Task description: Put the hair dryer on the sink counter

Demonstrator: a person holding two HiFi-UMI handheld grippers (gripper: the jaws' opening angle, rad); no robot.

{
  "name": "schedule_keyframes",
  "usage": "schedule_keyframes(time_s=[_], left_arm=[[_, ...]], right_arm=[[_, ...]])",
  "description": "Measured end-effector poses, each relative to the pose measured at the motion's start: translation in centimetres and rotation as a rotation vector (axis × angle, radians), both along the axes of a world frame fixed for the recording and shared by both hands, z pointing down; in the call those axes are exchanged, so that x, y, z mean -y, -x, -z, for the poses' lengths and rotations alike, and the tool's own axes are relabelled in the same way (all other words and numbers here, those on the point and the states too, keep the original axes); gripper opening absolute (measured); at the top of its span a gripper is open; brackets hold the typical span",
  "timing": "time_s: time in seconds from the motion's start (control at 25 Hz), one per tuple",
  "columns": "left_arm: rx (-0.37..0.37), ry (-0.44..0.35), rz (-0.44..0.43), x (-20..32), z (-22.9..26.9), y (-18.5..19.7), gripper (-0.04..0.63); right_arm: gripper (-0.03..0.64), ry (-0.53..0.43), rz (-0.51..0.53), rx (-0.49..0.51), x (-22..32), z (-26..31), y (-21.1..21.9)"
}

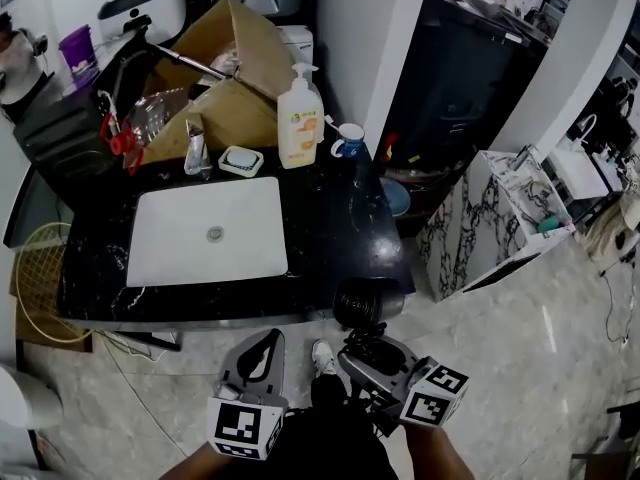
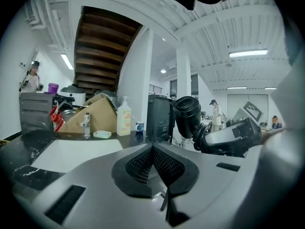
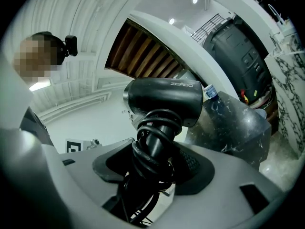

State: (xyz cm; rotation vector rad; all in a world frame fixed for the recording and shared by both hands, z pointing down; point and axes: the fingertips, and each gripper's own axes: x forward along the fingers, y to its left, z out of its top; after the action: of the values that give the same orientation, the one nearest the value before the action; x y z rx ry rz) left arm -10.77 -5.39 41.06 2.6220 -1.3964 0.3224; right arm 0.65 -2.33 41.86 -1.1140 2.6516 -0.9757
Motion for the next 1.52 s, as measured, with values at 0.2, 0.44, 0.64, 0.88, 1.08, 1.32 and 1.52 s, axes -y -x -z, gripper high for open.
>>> schedule_keyframes(time_s=[0.2, 0.44, 0.64, 0.88, 1.08, 1.32, 1.52], left_arm=[[0.013, 0.014, 0.002, 6.2, 0.7, -3.8, 0.008], [0.030, 0.028, 0.024, 13.3, 0.7, -7.2, 0.008], [0.049, 0.052, 0.054, 18.5, -0.1, -9.0, 0.008], [0.078, 0.093, 0.095, 23.0, -1.8, -9.7, 0.008], [0.102, 0.136, 0.141, 25.3, -3.5, -9.3, 0.008], [0.114, 0.181, 0.179, 27.2, -5.0, -9.2, 0.008], [0.123, 0.201, 0.189, 28.5, -5.9, -9.6, 0.008]], right_arm=[[0.265, 0.036, 0.015, -0.037, 6.1, 0.1, -3.3], [0.265, 0.073, 0.036, -0.105, 13.5, -0.3, -7.0], [0.265, 0.098, 0.057, -0.175, 19.5, -0.7, -9.6], [0.265, 0.140, 0.100, -0.251, 25.6, -2.4, -11.2], [0.265, 0.183, 0.129, -0.305, 29.5, -4.8, -12.2], [0.265, 0.222, 0.167, -0.369, 32.6, -6.6, -12.9], [0.265, 0.247, 0.204, -0.428, 34.2, -7.8, -13.2]])
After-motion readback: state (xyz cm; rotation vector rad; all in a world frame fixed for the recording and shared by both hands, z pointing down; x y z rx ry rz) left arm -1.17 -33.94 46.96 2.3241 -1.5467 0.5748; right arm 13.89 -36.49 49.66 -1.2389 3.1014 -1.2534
